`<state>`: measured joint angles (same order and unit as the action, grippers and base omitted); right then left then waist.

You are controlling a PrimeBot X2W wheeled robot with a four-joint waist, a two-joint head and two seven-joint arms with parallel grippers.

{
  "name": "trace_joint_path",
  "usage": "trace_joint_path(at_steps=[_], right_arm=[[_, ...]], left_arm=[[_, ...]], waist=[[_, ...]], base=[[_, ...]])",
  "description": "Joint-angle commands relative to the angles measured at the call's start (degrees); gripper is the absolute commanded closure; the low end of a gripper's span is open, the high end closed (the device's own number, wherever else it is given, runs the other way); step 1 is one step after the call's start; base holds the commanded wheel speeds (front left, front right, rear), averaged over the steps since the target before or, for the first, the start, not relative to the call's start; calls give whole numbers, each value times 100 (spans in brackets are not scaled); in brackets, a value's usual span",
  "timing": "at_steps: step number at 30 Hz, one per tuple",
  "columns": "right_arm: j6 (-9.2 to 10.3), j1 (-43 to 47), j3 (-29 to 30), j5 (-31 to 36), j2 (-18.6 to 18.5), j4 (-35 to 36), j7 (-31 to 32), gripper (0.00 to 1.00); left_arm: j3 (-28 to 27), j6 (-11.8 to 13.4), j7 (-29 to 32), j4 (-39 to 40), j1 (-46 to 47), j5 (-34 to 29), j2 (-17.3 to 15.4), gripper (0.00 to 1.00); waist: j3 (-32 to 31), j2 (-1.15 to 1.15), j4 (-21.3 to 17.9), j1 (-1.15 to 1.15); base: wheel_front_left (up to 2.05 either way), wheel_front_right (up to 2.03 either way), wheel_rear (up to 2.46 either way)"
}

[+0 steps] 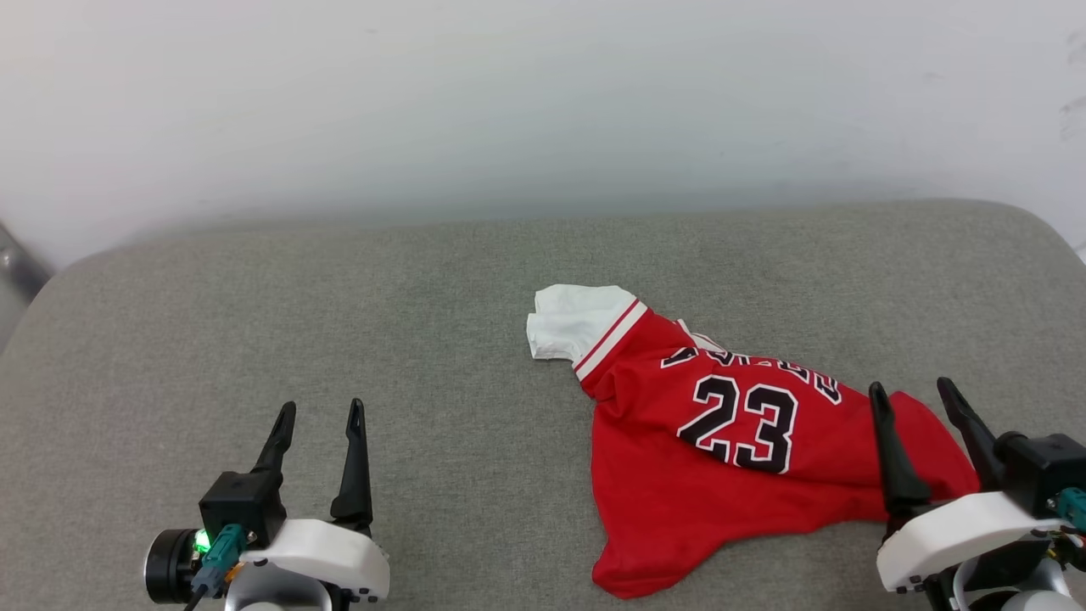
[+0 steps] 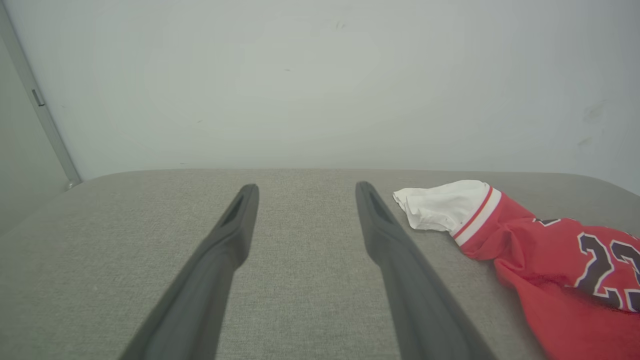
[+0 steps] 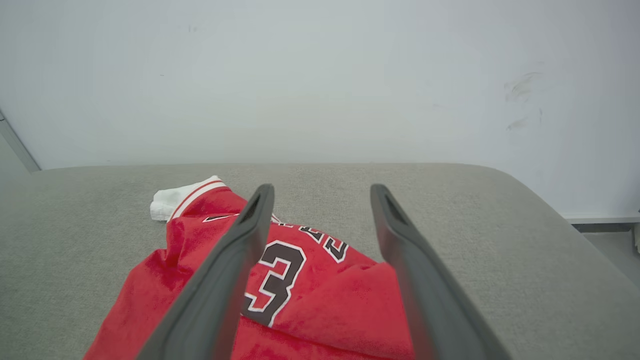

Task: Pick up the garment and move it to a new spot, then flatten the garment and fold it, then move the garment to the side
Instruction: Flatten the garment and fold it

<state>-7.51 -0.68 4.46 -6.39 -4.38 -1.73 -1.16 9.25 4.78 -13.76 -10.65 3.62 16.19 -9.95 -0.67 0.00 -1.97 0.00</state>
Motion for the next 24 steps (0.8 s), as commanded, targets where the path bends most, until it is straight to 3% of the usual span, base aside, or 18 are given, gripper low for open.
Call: trace_joint_path(at_steps=[1, 11, 24], right_arm=[[4, 109, -25, 54, 30, 66, -29, 0], [4, 307, -401, 138, 118, 624, 98, 0], [4, -130, -449, 148, 152, 851, 142, 0]], left_arm=[[8, 27, 10, 28, -81, -3, -27, 0], [276, -61, 273, 21, 71, -127, -96, 0], [1465, -994, 2048, -774, 1931, -285, 111, 0]], waist=[[-20, 0, -9, 0], [16, 0, -107, 0], [915, 0, -543, 0]], base=[[0, 0, 0], [0, 0, 0], [0, 0, 0]])
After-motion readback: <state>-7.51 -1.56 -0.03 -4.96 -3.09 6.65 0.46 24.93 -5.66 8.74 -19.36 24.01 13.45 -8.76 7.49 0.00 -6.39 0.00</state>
